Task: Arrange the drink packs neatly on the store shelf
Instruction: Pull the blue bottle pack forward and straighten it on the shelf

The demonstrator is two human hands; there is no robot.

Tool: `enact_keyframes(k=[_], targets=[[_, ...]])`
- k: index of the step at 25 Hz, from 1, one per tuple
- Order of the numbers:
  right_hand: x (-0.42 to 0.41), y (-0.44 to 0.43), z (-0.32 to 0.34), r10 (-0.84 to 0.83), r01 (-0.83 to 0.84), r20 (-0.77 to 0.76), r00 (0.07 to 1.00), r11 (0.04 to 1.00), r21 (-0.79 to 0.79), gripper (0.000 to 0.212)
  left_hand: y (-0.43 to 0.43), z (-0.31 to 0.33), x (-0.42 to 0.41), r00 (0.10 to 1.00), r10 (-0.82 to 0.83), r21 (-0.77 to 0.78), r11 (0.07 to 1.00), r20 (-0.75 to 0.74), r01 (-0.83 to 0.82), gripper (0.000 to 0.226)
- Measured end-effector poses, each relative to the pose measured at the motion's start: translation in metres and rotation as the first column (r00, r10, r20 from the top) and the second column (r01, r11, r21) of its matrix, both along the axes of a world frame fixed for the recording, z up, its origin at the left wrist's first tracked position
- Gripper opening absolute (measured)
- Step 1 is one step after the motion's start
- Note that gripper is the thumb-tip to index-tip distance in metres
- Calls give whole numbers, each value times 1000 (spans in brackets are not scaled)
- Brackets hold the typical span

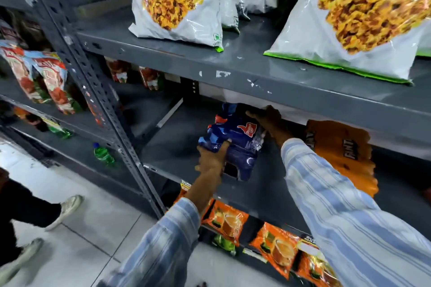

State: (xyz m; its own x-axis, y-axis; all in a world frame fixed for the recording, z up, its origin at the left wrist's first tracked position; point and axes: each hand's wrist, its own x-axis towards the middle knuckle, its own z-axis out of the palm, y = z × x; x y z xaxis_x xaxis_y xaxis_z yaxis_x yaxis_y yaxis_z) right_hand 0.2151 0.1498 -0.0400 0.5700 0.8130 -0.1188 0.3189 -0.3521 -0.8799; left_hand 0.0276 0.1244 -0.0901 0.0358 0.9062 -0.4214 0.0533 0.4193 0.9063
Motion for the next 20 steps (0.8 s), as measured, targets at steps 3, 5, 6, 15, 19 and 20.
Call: enact_keyframes(k=[3,5,6,15,19,20], targets=[[-3,-20,-7,-104,94,136,985,993,77,33,12,9,-19,996,-94,134,987,12,92,84],[-5,-40,-26,-150,108,171,974,966,234,29,21,13,-30,969,-152,269,942,-194,202,91],[-9,-54,-35,-177,119,160,971,941,315,32,27,17,-37,927,-186,347,889,-325,300,95],[-48,-93,-67,-122,107,27,992,939,326,59,42,33,-71,713,-305,524,510,-631,682,93],[-29,-82,-62,-163,281,-453,876,937,208,62,-1,24,-46,871,-105,362,881,-480,306,77],[-21,-84,-60,-201,303,-524,828,946,115,59,-17,24,-32,932,-105,269,941,-346,206,76]])
